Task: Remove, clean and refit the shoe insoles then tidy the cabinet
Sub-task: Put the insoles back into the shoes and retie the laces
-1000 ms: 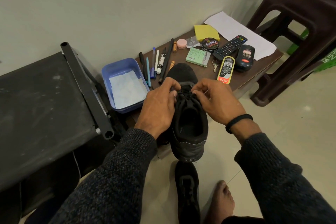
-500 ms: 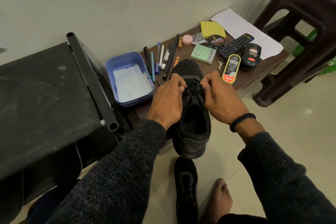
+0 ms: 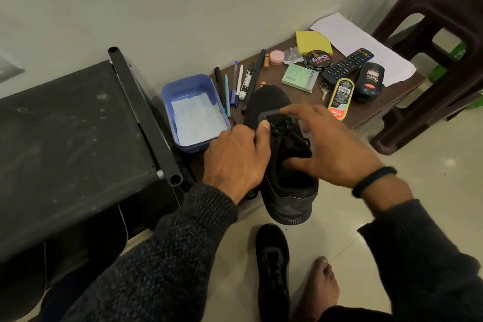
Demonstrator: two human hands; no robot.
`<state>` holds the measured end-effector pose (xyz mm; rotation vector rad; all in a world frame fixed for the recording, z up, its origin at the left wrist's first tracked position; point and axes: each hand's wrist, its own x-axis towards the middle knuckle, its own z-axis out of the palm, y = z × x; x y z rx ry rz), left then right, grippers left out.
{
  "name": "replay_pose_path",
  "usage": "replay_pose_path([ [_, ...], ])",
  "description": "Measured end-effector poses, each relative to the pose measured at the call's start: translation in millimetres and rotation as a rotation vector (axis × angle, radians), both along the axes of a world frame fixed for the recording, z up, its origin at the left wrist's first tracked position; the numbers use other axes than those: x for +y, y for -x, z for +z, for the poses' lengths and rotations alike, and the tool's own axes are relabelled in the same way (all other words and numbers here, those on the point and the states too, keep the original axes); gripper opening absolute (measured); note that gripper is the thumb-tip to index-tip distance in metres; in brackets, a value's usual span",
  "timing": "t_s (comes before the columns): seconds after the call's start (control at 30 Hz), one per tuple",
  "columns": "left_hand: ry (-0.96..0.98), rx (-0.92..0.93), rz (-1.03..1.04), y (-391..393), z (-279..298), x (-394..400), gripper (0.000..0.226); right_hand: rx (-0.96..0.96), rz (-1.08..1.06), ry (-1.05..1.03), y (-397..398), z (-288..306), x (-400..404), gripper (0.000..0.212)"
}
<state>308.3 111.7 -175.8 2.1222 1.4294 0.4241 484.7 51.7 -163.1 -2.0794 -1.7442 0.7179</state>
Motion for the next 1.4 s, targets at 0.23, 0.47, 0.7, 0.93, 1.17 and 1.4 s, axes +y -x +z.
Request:
replay_pose_path([
  [0.23,0.088,0.034,0.092,-3,3,-9,0.07,-0.269,-0.445,-0.197,26,-3,1,0.058],
  [0.47,0.206,-0.12,-0.129,8,8,3,0.025,-0.278,-0.482,-0.072,27,-9,-12,0.047],
  [0.7,-0.044,-0.116,0.089,12,7,6,0.007,-0.2,-0.447,-0.022,34,-5,-13,0.027],
  [0.93,0.016,-0.464,0.032,-3,12,2,0.025,0.462,-0.631,-0.268,23,3,-12,0.025],
  [1.17,0.155,-0.79,0.274,-4,3,10,0.02,1.244,-1.157,-0.449,20,-5,-7,0.019],
  [1.4,0.326,-0.892,0.398,-2,-6,4,0.019,1.452,-1.31,-0.446,16,-12,-8,0.021],
])
